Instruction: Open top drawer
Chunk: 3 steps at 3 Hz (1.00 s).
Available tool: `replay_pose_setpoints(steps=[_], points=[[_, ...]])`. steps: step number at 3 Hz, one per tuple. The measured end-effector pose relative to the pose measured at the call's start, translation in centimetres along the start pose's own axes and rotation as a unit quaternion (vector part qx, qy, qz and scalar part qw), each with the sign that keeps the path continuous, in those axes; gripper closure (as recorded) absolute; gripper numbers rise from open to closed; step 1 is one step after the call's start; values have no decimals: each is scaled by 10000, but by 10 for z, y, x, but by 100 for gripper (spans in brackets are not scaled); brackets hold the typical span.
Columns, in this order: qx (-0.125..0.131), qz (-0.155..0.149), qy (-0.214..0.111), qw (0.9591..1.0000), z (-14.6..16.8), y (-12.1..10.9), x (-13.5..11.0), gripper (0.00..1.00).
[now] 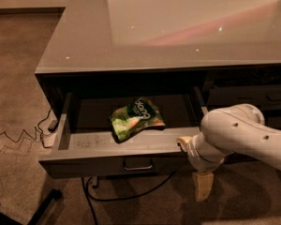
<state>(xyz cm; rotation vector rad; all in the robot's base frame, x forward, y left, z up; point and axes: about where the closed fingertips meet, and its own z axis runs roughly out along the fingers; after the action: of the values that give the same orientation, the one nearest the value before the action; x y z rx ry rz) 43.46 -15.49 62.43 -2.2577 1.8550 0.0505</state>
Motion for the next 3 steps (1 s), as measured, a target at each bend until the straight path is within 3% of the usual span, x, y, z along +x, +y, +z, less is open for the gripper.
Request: replay_pose_setpoints(steps=[1,2,3], points=[[-51,106,-42,9999,0,13,8,0],[-64,153,-439,9989,-1,9,14,0],[84,-178,-1137,9933,-17,-19,4,0]])
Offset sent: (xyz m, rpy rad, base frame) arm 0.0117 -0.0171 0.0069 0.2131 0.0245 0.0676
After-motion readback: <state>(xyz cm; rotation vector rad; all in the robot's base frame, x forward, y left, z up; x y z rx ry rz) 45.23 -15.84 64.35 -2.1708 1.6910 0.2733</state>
